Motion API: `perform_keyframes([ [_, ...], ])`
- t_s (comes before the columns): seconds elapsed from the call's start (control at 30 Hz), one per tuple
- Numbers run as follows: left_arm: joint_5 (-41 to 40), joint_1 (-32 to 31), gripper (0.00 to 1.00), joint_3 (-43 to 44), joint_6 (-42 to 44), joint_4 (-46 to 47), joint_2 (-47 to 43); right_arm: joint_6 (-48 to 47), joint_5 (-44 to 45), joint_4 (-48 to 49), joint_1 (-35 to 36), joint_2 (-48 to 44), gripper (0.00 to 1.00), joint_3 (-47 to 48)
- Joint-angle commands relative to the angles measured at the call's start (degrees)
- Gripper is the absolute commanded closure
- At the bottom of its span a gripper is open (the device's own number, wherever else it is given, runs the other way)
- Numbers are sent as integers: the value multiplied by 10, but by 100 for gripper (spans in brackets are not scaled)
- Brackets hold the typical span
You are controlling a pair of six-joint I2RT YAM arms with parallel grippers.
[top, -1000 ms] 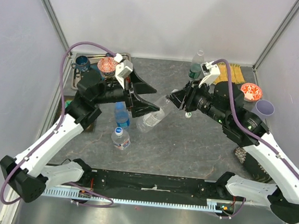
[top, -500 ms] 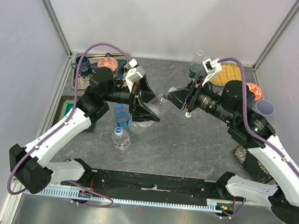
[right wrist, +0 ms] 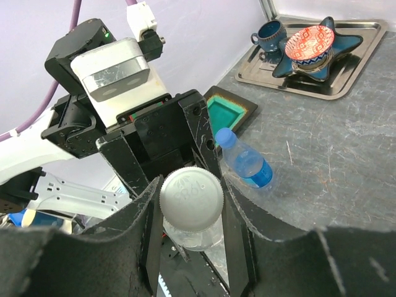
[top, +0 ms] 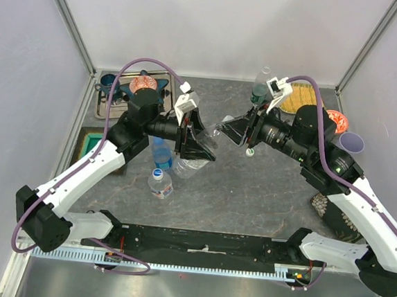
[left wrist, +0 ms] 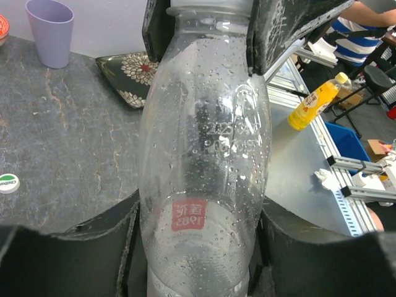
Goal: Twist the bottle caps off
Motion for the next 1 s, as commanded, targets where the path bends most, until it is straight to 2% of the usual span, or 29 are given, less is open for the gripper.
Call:
perform_keyframes([
  [0.0,-27,-13,57,23,48,-30,-9,-2,30,5,-1,-1,36,36],
  [0.1,-114,-30,57,19,75,-47,-21,-2,97,-5,-1,-8,19,49],
  [0.17,-174,-51,56,12,99,-50,-27,5,130,-3,-1,-10,15,54],
  [0.2,-230,-59,56,10,118,-53,-34,10,156,-3,-1,-11,13,56],
  [0.27,-294,-87,54,4,133,-54,-38,25,177,-3,-1,-11,13,59],
  [0.3,-356,-97,54,3,149,-54,-39,32,200,-4,-1,-9,13,59],
  [0.4,-475,-133,52,-4,155,-44,-46,51,225,-13,-2,-4,13,61],
  [0.5,-558,-154,52,-12,155,-25,-49,64,238,-18,-1,2,15,58],
  [0.7,-627,-172,53,-29,155,2,-59,72,235,-17,0,11,19,51],
  [0.97,-629,-177,54,-33,155,4,-67,72,216,-14,0,30,26,44],
])
